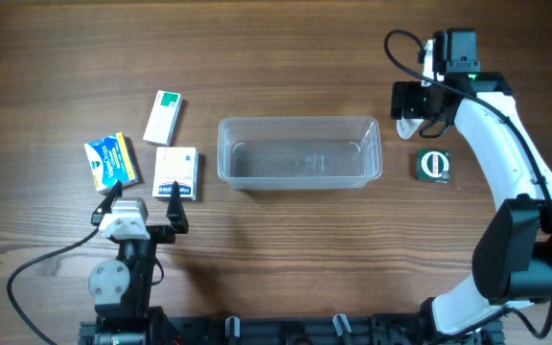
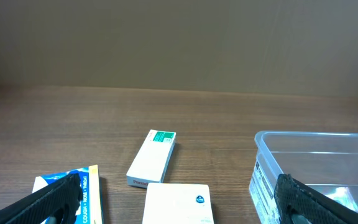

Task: Pack container
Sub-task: 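Move the right gripper forward over the small white bottle, then lower the right gripper and close it on the white bottle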

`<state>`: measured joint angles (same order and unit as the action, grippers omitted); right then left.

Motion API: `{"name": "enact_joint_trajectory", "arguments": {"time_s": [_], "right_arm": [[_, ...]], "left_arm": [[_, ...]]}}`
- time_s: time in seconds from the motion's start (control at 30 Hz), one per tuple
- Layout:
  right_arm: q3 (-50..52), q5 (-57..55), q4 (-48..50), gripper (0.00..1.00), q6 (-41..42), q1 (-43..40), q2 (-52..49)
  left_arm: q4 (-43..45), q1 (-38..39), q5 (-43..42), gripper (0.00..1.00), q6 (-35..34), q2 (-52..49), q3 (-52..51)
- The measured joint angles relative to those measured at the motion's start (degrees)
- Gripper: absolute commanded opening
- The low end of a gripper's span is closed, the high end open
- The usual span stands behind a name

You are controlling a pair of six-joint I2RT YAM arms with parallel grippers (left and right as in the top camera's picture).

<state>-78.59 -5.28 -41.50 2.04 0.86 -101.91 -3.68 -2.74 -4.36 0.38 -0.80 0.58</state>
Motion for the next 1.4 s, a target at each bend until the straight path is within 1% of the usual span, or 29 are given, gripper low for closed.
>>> {"name": "enact_joint_trajectory", "arguments": {"time_s": [0.03, 0.17, 0.57, 0.67, 0.8, 0.9, 1.07, 1.4], "right_arm": [[0.0, -0.2, 0.0, 0.91, 0.3, 0.0, 0.0], [0.0, -0.6, 0.2, 0.93, 0.5, 0.0, -0.1], [0.0, -0.8, 0.9, 0.92, 0.7, 0.0, -3.4], [0.0, -0.8, 1.4, 0.86, 0.7, 0.0, -4.0], [0.0, -0.8, 1.6, 0.73, 0.8, 0.0, -4.0], [0.0, -0.9, 1.6, 0.69, 0.7, 0.0, -4.0], [0.0, -1.0, 1.5, 0.56, 0.8, 0.0, -4.0], [0.0, -1.0, 0.9, 0.44, 0.7, 0.0, -4.0]], "left_arm": [[0.0, 0.0, 0.0, 1.0, 0.0, 0.0, 0.0], [0.0, 0.0, 0.0, 1.0, 0.0, 0.0, 0.0], [0.0, 0.0, 0.0, 1.0, 0.0, 0.0, 0.0], [0.0, 0.0, 0.0, 1.0, 0.0, 0.0, 0.0], [0.0, 0.0, 0.0, 1.0, 0.0, 0.0, 0.0], [0.0, 0.0, 0.0, 1.0, 0.0, 0.0, 0.0], [0.0, 0.0, 0.0, 1.0, 0.0, 0.0, 0.0], [0.0, 0.0, 0.0, 1.0, 0.0, 0.0, 0.0]]}}
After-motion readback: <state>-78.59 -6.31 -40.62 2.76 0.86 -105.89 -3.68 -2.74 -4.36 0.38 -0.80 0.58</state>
